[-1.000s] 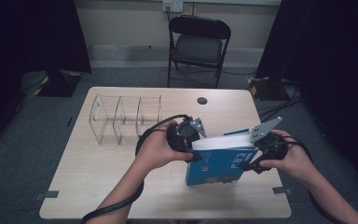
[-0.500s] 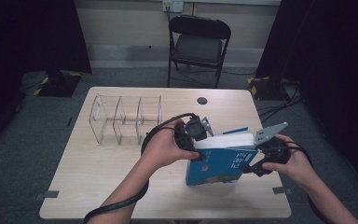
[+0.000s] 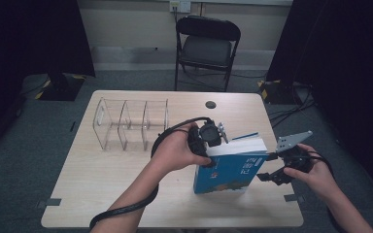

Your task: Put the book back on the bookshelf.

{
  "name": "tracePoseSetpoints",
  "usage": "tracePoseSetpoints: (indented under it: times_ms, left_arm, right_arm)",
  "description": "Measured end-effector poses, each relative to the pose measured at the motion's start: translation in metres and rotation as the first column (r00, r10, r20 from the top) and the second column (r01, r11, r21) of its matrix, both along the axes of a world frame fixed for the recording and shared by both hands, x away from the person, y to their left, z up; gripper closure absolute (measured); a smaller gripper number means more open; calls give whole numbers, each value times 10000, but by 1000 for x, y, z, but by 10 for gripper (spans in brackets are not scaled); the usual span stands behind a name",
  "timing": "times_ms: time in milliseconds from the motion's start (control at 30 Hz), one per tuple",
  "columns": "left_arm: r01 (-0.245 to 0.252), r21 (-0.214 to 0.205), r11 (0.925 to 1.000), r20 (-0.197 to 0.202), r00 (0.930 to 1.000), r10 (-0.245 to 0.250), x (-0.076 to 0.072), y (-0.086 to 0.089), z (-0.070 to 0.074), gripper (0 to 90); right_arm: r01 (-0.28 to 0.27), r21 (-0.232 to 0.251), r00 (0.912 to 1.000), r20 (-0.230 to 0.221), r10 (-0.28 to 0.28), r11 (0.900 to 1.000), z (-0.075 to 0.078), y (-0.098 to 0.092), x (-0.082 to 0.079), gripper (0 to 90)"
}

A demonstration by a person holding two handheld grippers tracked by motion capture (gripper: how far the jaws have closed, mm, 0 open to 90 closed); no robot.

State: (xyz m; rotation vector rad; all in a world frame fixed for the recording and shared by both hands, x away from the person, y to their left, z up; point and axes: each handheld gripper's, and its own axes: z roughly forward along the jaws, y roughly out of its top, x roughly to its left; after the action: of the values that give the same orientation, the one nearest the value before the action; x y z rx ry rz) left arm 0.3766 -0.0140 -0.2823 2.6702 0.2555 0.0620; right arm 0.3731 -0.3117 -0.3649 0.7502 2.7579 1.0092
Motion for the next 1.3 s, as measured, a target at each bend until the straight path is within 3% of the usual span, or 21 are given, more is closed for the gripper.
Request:
tracePoseSetpoints:
  times_ms: [167, 267, 500, 633, 900, 1200, 1300]
  left_arm:
    - [-204, -82, 9998, 34, 9998, 205, -4, 2, 0, 616]
    - [-427, 78, 9991, -25, 9991, 427, -5, 5, 1, 618]
    - [-895, 235, 9957, -101, 9959, 898, 0, 33, 2, 617]
    - [-985, 219, 9949, -116, 9950, 988, -1, 40, 1, 616]
    - [-936, 499, 9944, -189, 9953, 947, -2, 36, 2, 604]
    - [-917, 525, 9944, -98, 9957, 924, 0, 30, 3, 576]
    - [-924, 530, 9943, -103, 9956, 930, 0, 23, 1, 565]
  right_arm:
    - [306, 85, 9995, -22, -305, 9995, -10, -7, 0, 187]
    - [450, 152, 9990, -83, -449, 9989, -18, -9, 0, 185]
    - [707, 294, 9975, -81, -705, 9971, -34, -7, 2, 186]
    - [703, 231, 9975, 20, -703, 9973, -44, 1, 2, 186]
    - [750, 42, 9971, 80, -751, 9972, -71, 12, 1, 196]
    - [1083, 212, 9941, -14, -1083, 9939, -103, 10, -4, 191]
    - [1200, 37, 9927, 110, -1201, 9928, -110, 9, -6, 190]
